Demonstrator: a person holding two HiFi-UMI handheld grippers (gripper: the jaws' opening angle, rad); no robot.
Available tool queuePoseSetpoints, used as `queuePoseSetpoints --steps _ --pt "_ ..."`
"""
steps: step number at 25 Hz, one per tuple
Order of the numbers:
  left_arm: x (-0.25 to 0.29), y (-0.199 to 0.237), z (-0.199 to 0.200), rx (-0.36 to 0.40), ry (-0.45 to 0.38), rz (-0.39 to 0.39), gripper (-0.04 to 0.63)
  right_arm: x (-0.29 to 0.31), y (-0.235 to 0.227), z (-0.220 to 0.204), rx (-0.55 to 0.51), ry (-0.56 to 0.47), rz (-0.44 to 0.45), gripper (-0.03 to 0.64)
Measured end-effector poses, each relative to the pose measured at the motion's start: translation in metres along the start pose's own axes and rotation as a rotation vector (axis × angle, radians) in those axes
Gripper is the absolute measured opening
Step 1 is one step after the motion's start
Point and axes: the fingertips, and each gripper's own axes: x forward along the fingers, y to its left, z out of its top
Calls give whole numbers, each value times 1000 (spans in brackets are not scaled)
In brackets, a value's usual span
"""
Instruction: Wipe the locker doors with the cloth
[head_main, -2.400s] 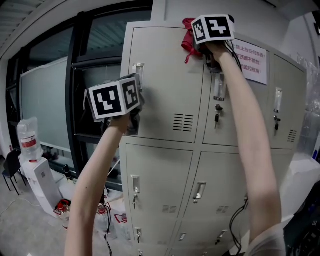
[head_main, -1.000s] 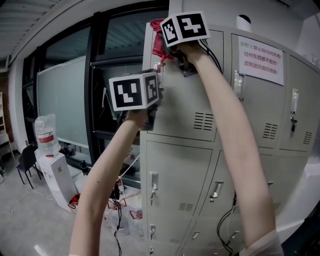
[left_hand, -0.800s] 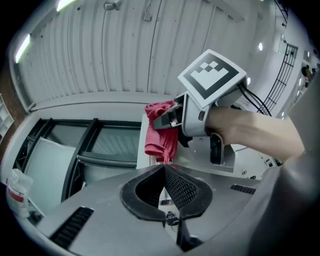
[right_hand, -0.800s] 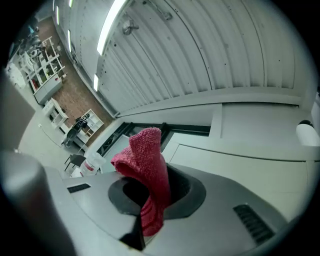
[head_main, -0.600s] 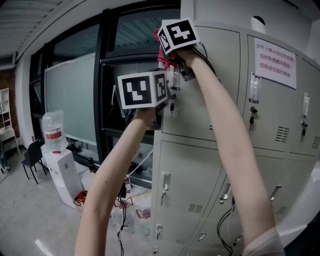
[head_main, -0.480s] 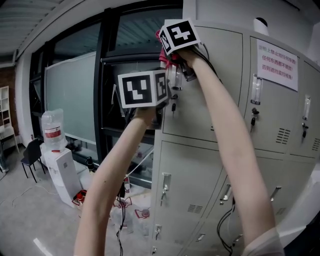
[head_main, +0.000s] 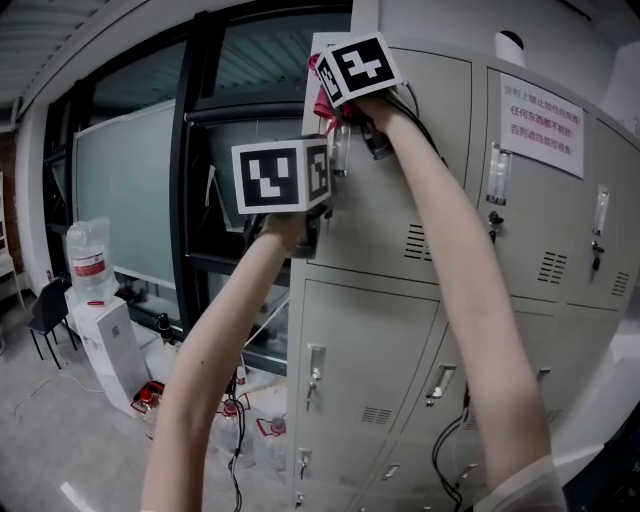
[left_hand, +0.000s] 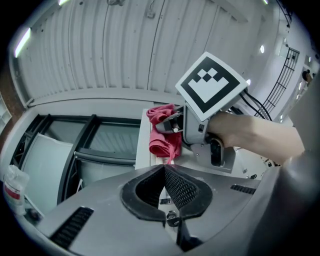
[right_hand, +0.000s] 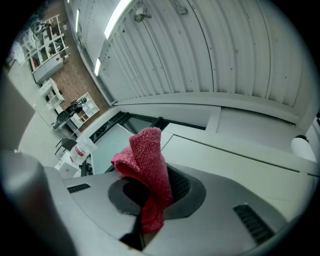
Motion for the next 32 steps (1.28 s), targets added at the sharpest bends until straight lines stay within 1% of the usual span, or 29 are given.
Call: queuePoseSetpoints --steps 4,8,13,20,24,28,32 --pt "2 -9 -2 -13 -8 -9 17 -18 -24 -14 -36 14 -32 31" --pt "3 -16 -3 -25 -4 -19 15 -41 -57 -29 25 -2 -50 31" --pt "2 -31 -9 -39 -5 -52 15 -77 -103 -53 -17 21 -114 31" --pt "9 -46 -12 -91 -7 -80 15 -122 -166 -84 17 68 -190 31" --pt "12 -57 -11 -90 -7 -90 15 -134 -181 -92 4 93 -218 31" --pt "11 -63 -14 -103 -1 -94 15 -136 -182 -94 -15 115 -223 31" --pt "6 -59 -14 -97 4 -82 15 -137 -182 -93 -20 119 -233 31"
